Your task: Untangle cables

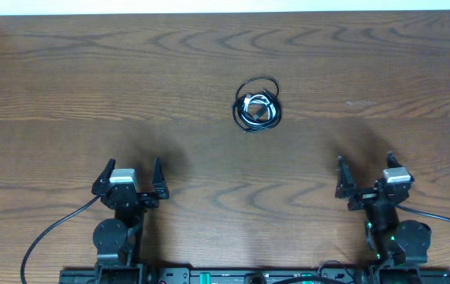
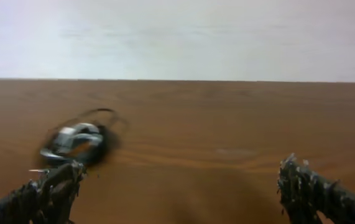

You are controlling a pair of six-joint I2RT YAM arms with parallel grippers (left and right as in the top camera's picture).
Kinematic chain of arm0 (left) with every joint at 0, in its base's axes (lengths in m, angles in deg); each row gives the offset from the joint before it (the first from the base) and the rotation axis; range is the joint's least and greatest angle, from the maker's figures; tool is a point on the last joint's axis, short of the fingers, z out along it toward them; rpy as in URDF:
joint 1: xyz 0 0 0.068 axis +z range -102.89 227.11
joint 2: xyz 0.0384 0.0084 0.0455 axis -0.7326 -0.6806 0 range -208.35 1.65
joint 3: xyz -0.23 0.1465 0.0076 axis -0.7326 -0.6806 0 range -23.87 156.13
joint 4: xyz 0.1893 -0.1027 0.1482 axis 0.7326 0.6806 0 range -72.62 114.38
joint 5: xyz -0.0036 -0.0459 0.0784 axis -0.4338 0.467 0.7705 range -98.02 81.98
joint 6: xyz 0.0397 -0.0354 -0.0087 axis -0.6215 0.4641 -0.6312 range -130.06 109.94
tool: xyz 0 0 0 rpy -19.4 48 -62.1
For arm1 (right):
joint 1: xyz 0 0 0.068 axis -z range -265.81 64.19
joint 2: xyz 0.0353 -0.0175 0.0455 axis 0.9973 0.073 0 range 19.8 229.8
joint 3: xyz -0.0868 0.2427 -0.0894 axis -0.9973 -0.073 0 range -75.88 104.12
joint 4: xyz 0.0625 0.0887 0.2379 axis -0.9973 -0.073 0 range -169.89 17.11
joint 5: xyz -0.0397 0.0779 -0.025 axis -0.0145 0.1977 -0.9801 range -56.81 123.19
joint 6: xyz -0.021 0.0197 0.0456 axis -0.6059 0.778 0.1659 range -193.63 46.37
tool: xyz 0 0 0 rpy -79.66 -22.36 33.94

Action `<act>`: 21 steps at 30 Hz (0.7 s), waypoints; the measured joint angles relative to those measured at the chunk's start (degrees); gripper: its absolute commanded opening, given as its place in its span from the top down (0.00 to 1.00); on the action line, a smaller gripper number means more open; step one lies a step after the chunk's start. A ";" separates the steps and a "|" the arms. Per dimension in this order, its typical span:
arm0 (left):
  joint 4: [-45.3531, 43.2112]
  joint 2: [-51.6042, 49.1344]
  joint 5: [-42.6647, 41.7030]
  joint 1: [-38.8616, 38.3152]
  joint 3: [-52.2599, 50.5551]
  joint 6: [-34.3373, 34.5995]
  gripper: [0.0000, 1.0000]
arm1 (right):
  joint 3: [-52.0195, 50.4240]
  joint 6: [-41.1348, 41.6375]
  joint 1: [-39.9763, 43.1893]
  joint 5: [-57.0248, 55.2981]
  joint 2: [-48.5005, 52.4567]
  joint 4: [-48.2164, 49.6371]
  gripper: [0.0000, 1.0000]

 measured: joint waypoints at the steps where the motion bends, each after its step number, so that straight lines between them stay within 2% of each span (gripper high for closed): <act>1: 0.00 0.00 0.00 -0.02 0.00 0.00 0.01 | 0.00 2.99 0.00 1.92 0.00 0.92 0.01; 4: 0.02 0.00 0.00 0.00 0.00 -0.02 0.01 | -0.07 7.13 -0.04 4.59 0.24 8.11 0.01; 8: 0.28 0.00 0.02 0.00 0.22 -0.02 0.01 | 1.20 6.73 -0.09 5.14 0.15 29.44 0.01; 10: 0.35 0.00 0.04 0.00 0.26 0.00 0.01 | 3.48 5.70 -0.09 3.63 0.33 29.51 0.01; 14: 0.37 -0.02 0.04 -0.02 0.33 0.00 0.01 | 18.12 -1.07 -0.09 0.39 6.21 16.98 0.01; 17: 0.26 -0.02 -0.48 -0.02 0.35 0.35 0.01 | 34.25 -6.27 -0.09 -0.48 14.16 -2.91 0.01; 18: 0.04 -0.02 -1.01 -0.02 0.35 1.11 0.01 | 42.18 -8.24 -0.09 -0.68 19.47 -12.63 0.01; 21: -1.29 -0.02 -2.89 -0.02 0.28 6.54 0.01 | 56.89 -10.51 -0.09 -1.09 31.30 -31.56 0.01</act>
